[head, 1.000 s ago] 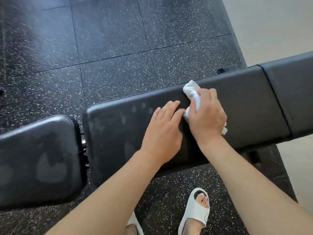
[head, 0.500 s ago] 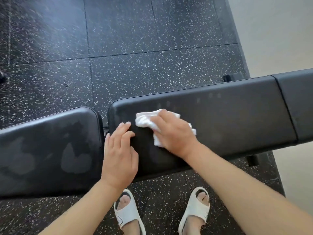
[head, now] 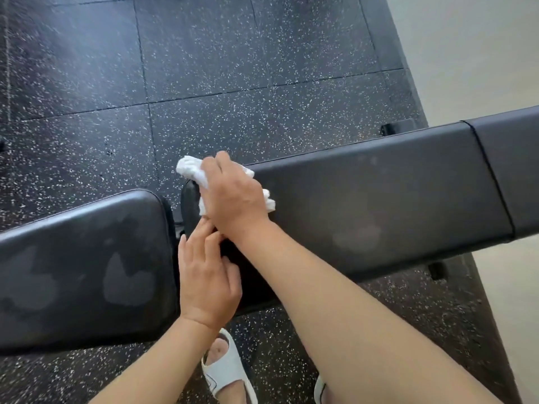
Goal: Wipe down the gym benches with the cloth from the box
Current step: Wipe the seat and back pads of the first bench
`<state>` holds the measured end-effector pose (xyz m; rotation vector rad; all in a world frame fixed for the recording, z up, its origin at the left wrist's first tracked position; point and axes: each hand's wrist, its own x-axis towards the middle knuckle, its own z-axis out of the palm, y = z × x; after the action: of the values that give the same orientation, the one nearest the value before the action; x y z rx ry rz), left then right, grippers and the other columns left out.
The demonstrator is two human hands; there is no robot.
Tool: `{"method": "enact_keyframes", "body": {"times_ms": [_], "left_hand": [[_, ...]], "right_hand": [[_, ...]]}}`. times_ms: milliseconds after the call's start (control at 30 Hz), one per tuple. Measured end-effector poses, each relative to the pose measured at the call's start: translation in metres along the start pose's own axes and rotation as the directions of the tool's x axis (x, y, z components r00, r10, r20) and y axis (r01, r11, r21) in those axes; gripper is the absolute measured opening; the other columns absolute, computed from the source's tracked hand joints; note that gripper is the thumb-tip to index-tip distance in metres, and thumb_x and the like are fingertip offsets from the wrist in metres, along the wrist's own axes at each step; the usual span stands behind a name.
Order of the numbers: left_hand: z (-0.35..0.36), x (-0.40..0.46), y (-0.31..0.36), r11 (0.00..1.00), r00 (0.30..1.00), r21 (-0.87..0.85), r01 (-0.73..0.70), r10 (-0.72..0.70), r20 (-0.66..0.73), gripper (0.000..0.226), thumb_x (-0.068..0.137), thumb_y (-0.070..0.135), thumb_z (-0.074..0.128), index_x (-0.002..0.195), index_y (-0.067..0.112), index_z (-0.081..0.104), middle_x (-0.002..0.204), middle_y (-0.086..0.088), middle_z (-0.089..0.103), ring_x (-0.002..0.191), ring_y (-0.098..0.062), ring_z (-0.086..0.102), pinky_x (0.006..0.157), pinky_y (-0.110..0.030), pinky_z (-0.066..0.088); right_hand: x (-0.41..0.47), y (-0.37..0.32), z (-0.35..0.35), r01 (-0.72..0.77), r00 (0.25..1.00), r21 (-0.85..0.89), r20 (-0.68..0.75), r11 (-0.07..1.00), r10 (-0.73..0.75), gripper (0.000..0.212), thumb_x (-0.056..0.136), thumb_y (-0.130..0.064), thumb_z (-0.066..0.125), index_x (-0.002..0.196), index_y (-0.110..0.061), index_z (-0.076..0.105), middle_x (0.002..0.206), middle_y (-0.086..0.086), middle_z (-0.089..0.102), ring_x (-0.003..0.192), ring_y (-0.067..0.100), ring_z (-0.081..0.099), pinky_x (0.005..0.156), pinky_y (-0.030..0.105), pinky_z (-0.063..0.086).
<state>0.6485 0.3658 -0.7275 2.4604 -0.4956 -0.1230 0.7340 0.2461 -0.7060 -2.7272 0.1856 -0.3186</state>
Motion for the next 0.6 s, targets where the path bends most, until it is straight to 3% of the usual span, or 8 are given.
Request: {"method": "enact_keyframes", "body": {"times_ms": [67, 133, 233, 333, 400, 467, 533, 600], "left_hand": [[0.000, 0.000, 0.002, 1.000, 1.000, 0.024, -0.004, 0.004, 0.014, 0.043, 0.081, 0.011, 0.043, 0.121, 0.004, 0.058, 0.152, -0.015, 0.049, 0.148, -0.038, 0.041, 0.116, -0.068, 0.032], [0.001, -0.001, 0.002, 0.999, 1.000, 0.037, 0.000, -0.001, 0.018, 0.043, 0.082, 0.012, 0.041, 0.122, 0.008, 0.057, 0.156, -0.010, 0.047, 0.151, -0.033, 0.037, 0.124, -0.061, 0.024], [0.003, -0.004, -0.002, 0.999, 1.000, 0.039, 0.008, -0.008, 0.005, 0.042, 0.084, 0.013, 0.040, 0.124, 0.012, 0.054, 0.158, -0.007, 0.045, 0.153, -0.031, 0.035, 0.126, -0.055, 0.020], [0.004, -0.003, -0.003, 0.999, 1.000, 0.046, 0.002, -0.003, 0.010, 0.043, 0.083, 0.013, 0.040, 0.124, 0.013, 0.053, 0.159, -0.007, 0.044, 0.154, -0.030, 0.034, 0.125, -0.057, 0.022], [0.004, -0.003, -0.002, 0.999, 1.000, 0.052, 0.004, -0.005, 0.010, 0.043, 0.083, 0.012, 0.040, 0.124, 0.011, 0.054, 0.159, -0.007, 0.044, 0.154, -0.030, 0.034, 0.127, -0.053, 0.020], [0.003, -0.004, -0.001, 0.998, 1.000, 0.057, 0.004, -0.005, 0.012, 0.043, 0.083, 0.012, 0.040, 0.124, 0.010, 0.055, 0.158, -0.008, 0.045, 0.154, -0.031, 0.034, 0.128, -0.049, 0.018], [0.003, -0.002, -0.001, 0.998, 1.000, 0.061, -0.007, 0.006, 0.014, 0.043, 0.084, 0.012, 0.040, 0.124, 0.009, 0.055, 0.157, -0.010, 0.046, 0.152, -0.034, 0.036, 0.126, -0.054, 0.023], [0.004, -0.002, -0.003, 0.998, 1.000, 0.060, -0.021, 0.020, 0.006, 0.042, 0.085, 0.013, 0.043, 0.125, 0.006, 0.054, 0.156, -0.014, 0.046, 0.147, -0.039, 0.040, 0.119, -0.060, 0.030]], "right_hand": [[-0.004, 0.032, -0.014, 0.140, 0.990, -0.005, 0.033, 0.990, -0.140, 0.012, 0.090, -0.020, 0.066, 0.098, -0.012, 0.068, 0.095, 0.008, 0.062, 0.081, 0.028, 0.065, 0.049, 0.040, 0.049], [-0.005, 0.088, -0.036, 0.143, 0.985, -0.095, 0.109, 0.985, -0.132, 0.031, 0.085, -0.025, 0.054, 0.112, -0.023, 0.068, 0.099, 0.006, 0.059, 0.084, 0.030, 0.062, 0.053, 0.040, 0.052], [0.002, 0.194, -0.074, -0.169, 0.986, -0.196, -0.035, 0.966, 0.166, 0.032, 0.092, -0.033, 0.049, 0.119, -0.020, 0.061, 0.111, 0.009, 0.057, 0.095, 0.038, 0.061, 0.066, 0.044, 0.050], [0.001, 0.253, -0.099, -0.425, 0.904, -0.166, -0.136, 0.890, 0.406, 0.033, 0.101, -0.040, 0.048, 0.111, -0.009, 0.054, 0.114, 0.016, 0.055, 0.094, 0.044, 0.060, 0.068, 0.044, 0.039], [0.001, 0.233, -0.095, -0.482, 0.874, -0.196, -0.173, 0.854, 0.453, 0.028, 0.100, -0.039, 0.048, 0.113, -0.014, 0.055, 0.114, 0.013, 0.054, 0.095, 0.042, 0.059, 0.067, 0.044, 0.039], [-0.006, 0.186, -0.077, -0.441, 0.897, -0.279, -0.176, 0.853, 0.406, 0.026, 0.091, -0.030, 0.046, 0.115, -0.029, 0.057, 0.102, 0.003, 0.047, 0.076, 0.034, 0.056, 0.056, 0.039, 0.041], [-0.025, 0.120, -0.051, -0.246, 0.969, -0.219, -0.094, 0.944, 0.230, 0.040, 0.074, -0.022, 0.046, 0.110, -0.034, 0.058, 0.087, -0.003, 0.037, 0.053, 0.017, 0.035, 0.042, 0.029, 0.029], [-0.061, 0.049, -0.031, -0.055, 0.997, -0.046, 0.043, 0.997, 0.057, 0.029, 0.077, -0.014, 0.055, 0.101, -0.025, 0.064, 0.086, 0.003, 0.049, 0.060, 0.021, 0.045, 0.046, 0.038, 0.041]]}}
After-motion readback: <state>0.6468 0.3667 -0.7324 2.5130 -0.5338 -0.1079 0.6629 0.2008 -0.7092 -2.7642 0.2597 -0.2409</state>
